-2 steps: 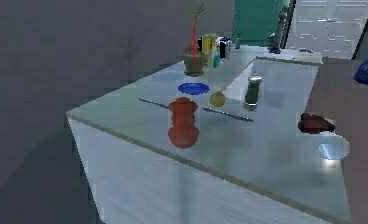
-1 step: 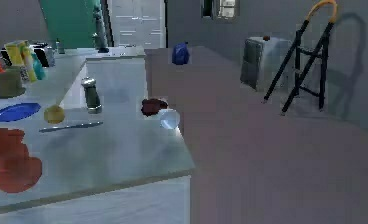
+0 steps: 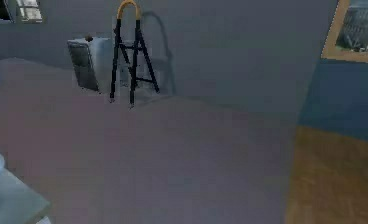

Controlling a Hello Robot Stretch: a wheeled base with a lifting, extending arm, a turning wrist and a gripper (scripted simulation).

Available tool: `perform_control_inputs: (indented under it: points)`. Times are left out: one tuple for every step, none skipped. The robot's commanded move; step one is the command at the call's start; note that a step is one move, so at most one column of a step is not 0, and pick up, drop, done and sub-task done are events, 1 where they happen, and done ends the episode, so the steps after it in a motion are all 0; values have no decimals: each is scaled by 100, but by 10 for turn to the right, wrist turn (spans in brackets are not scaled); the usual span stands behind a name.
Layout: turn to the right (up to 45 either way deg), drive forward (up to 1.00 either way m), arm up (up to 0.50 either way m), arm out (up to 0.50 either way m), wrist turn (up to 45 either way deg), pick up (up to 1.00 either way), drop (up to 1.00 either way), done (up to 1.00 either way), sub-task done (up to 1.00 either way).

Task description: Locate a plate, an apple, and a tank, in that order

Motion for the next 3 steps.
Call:
perform_control_inputs:
  points:
    - [240, 0, 0, 0, 0, 0, 0, 0, 0]
    - [0, 50, 0, 0, 0, 0, 0, 0, 0]
    - [-330, 0, 0, 0, 0, 0, 0, 0, 0]
